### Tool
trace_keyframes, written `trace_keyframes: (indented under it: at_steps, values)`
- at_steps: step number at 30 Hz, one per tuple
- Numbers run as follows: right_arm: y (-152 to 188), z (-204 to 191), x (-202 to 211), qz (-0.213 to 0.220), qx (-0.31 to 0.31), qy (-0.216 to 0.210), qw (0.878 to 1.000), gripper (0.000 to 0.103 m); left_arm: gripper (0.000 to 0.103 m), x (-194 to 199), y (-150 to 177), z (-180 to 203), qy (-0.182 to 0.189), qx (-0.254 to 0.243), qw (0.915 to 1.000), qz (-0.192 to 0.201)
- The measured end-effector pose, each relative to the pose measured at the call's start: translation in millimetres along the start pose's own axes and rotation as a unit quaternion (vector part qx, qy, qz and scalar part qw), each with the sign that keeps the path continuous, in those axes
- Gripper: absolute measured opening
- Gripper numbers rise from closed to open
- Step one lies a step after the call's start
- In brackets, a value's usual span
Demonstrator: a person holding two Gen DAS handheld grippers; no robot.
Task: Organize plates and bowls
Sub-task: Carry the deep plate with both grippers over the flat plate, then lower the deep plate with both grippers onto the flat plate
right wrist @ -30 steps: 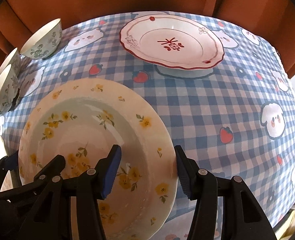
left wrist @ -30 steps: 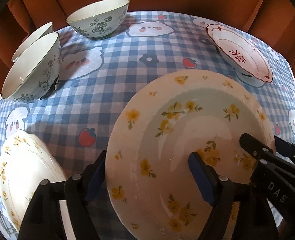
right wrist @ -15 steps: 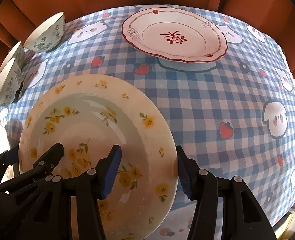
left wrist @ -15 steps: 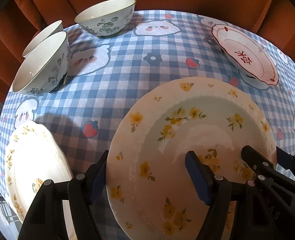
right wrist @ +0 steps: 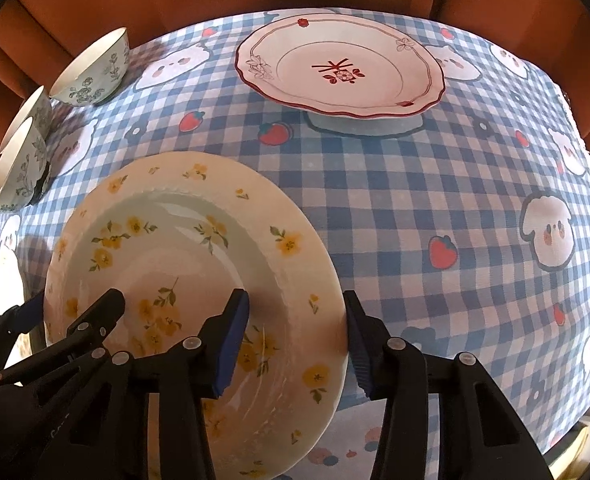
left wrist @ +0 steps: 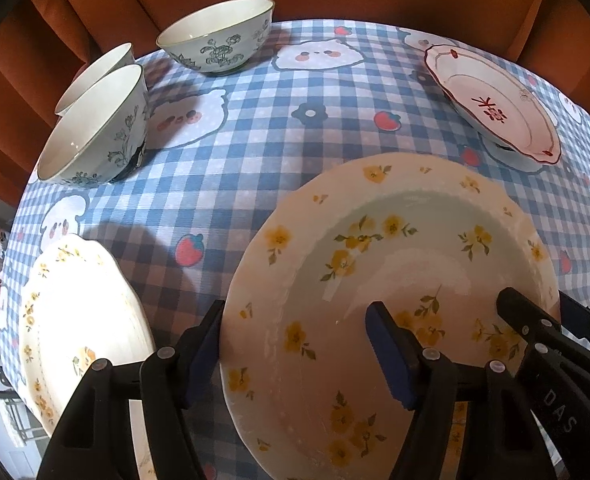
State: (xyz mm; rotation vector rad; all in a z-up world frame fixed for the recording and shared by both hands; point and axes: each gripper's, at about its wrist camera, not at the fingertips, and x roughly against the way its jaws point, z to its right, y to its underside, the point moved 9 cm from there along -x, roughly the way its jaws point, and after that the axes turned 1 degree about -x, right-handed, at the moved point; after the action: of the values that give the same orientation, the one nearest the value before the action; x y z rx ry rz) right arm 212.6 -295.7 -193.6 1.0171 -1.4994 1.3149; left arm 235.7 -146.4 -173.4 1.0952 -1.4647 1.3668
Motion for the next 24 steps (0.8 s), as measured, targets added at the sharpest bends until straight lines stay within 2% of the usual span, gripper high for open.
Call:
trace_keyframes:
  at_steps: [5,13,24]
  values:
    - [2.6,3.8,9.3,0.001,-0.005,0.007,1.0,0.048,0.071,9.5,-0.3,3.1,-0.003,-0.011,0.9999,0.007]
    - [4.5,0.0,31.5,0.013,-0.01,0.018,1.0,0.048,0.071,28.5,1.4,-2.8,0.011,-0.019,0.9995,0.021]
    - [13.4,-39.0,62.6,0.033,-0.012,0.033,0.999,0.048,0.071,53.6,6.5,-44.9,0.023,-0.017,0.9984,0.049]
